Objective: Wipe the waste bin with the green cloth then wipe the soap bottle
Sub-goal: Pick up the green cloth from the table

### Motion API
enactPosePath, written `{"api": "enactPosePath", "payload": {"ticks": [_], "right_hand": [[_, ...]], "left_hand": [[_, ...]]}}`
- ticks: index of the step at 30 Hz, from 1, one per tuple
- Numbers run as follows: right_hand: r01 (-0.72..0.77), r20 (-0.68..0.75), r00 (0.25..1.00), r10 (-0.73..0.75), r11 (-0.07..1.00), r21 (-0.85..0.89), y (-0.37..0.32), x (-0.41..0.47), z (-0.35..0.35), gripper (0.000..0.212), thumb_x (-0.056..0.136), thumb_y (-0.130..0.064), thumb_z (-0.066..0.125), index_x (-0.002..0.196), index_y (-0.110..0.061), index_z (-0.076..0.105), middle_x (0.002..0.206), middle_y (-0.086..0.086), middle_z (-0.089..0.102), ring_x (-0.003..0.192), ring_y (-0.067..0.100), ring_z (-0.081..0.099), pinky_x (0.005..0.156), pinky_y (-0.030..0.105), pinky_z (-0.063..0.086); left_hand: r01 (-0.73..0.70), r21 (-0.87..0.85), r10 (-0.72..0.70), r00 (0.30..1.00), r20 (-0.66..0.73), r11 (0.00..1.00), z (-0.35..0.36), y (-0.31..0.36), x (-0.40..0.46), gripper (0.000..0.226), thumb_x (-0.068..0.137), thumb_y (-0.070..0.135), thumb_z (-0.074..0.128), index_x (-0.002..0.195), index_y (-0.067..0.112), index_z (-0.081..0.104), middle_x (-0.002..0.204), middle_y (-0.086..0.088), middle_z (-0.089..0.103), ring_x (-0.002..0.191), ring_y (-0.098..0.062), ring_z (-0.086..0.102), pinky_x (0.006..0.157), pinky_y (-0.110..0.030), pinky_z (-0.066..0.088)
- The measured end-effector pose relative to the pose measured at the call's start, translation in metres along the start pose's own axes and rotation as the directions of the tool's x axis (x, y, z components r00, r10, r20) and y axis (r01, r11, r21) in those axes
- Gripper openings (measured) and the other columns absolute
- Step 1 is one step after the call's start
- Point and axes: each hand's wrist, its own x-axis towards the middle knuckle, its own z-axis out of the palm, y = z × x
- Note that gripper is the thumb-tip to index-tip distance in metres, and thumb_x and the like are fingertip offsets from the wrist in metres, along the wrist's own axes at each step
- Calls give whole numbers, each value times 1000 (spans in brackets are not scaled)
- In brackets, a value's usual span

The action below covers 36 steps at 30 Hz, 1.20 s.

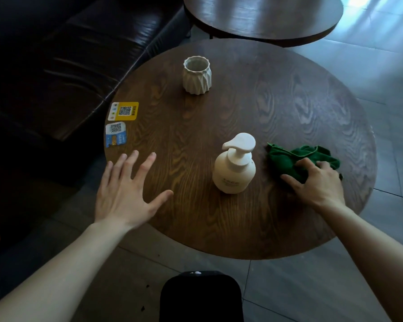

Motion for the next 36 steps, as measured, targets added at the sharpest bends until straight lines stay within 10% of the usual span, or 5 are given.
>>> {"api": "enactPosePath", "payload": {"ticks": [9,36], "right_hand": [[65,-125,989,-74,995,-76,-6,-27,5,30,87,-14,74,112,-14,58,102,20,57,88,46,60,68,40,41],[132,-317,945,-84,982,134,-48,-239,-8,31,84,-3,68,110,-15,57,107,10,62,85,40,62,66,42,51]], "left_hand": [[20,-21,-20,1000,8,1000,-4,-18,-16,94,81,88,31,159,40,8,166,-10,19,155,-31,13,125,-51,9],[-67,-89,63,997,-47,994,-48,-48,-100,96,79,92,25,159,41,9,165,-11,23,153,-32,18,124,-51,11]]}}
